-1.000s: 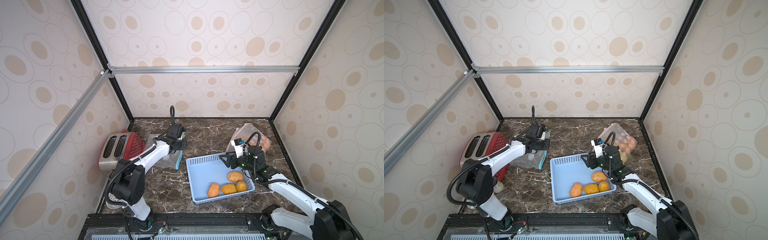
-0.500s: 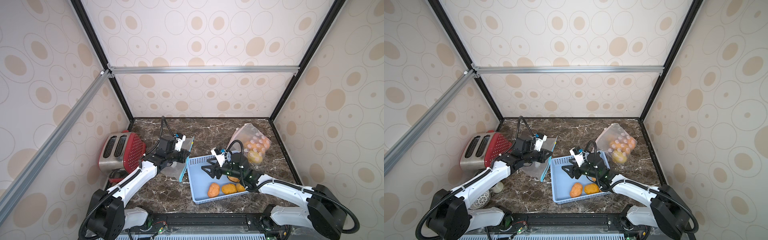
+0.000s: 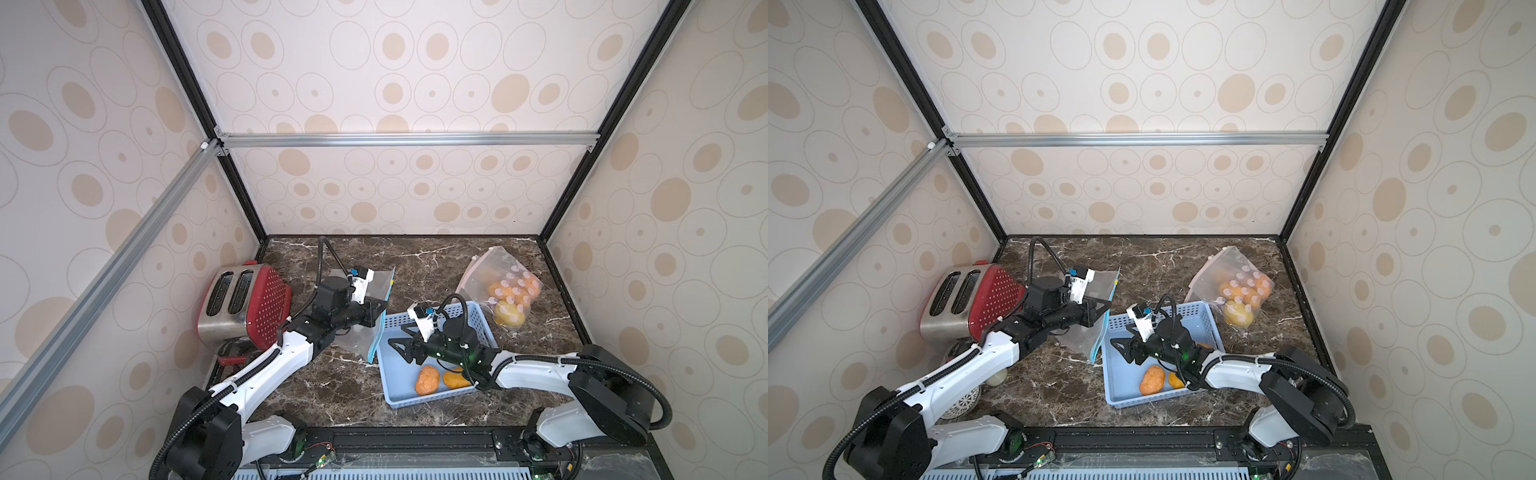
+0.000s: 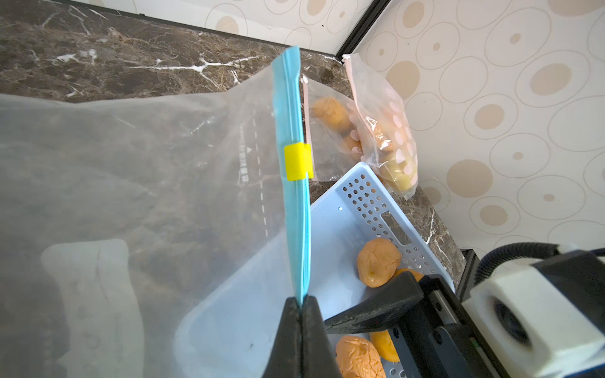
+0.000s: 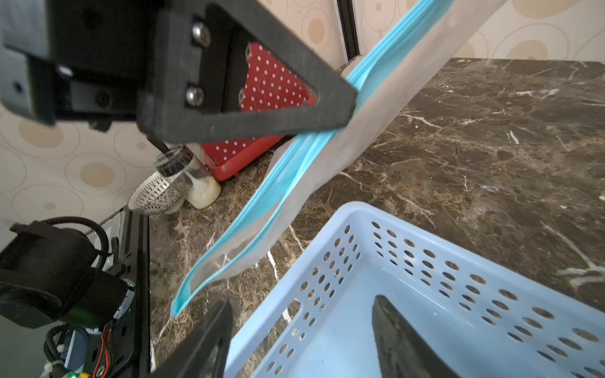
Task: Put the potatoes into a zipper bag and zip it
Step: Open the zipper of the food storage bag at the center of the board.
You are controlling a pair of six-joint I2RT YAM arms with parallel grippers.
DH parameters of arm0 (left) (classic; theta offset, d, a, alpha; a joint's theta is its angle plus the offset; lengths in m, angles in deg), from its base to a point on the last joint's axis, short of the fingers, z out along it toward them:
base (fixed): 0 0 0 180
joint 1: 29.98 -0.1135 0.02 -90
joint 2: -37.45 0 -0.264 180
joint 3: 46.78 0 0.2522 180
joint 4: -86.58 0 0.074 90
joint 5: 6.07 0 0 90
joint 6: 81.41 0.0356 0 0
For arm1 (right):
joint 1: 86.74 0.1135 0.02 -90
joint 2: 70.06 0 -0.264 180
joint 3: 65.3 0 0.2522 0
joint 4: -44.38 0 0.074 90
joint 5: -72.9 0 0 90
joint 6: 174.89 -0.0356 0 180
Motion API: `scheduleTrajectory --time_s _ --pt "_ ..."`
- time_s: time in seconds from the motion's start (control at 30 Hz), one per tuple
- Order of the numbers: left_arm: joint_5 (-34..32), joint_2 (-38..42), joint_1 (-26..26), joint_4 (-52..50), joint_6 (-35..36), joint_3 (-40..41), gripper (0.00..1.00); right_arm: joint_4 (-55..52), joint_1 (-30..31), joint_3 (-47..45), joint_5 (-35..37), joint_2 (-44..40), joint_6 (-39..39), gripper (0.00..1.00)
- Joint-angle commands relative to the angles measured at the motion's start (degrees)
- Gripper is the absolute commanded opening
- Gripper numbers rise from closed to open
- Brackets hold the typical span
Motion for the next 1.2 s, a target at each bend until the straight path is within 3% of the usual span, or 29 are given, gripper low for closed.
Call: scheduleTrajectory --time_s 0.0,0.27,0.33,0.5,1.0,1.17 --pt "0.2 -0.29 1.56 4.04 -2.49 0.08 0.0 5.23 0.73 -0.59 1.78 0.54 -2.79 0.69" --pt "-0.2 -2.6 3.1 2.98 -2.93 -1.21 0.0 5.12 0.88 -0.61 6.11 1.09 -3.07 0.67" --pt "0.5 -2.86 3.18 3.16 -3.1 -1.28 0.0 5.38 0.86 -0.16 5.64 1.9 -2.67 0.58" --pt "0.21 -2.29 3.32 2.97 -3.25 -0.97 0.0 4.57 0.93 1.3 6.55 4.72 -1.48 0.46" --pt "-0.58 -3.35 3.92 2.17 -2.79 -1.36 0.0 7.75 0.96 1.32 6.47 6.22 -3.2 0.5" --pt "-0.59 -3.41 4.3 1.84 -2.28 -1.22 0.0 8.84 0.94 2.63 5.64 8.19 -3.08 0.47"
